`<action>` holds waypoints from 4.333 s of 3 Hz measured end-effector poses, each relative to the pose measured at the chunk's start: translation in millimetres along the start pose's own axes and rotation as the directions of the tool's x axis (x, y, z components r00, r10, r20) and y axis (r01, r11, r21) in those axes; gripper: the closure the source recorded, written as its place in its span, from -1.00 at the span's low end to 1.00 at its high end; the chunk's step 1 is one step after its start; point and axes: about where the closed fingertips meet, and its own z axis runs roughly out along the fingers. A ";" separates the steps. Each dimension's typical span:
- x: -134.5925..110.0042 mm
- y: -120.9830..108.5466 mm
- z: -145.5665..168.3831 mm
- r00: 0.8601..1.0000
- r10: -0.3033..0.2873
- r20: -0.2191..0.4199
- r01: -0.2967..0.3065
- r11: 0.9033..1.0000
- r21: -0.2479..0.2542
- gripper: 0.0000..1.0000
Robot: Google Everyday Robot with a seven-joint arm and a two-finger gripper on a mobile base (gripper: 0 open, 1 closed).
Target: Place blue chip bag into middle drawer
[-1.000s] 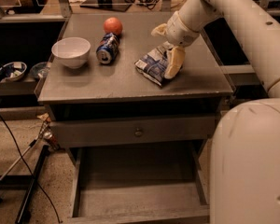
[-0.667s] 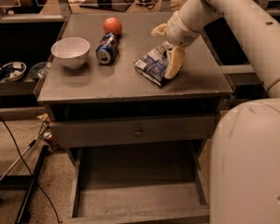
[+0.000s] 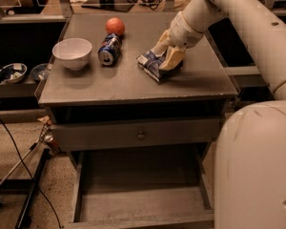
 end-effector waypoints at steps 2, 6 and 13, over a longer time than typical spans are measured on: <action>0.0 0.0 0.2 1.000 0.000 0.000 0.000 1.000 0.000 1.00; 1.0 -16.7 -60.0 0.996 0.083 -0.018 -0.082 0.996 0.042 0.97; 12.8 -30.5 -15.8 0.996 0.086 0.017 -0.086 0.996 0.018 -1.00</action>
Offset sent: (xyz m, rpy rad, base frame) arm 0.0000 0.0000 0.0000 0.0000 0.0000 0.0000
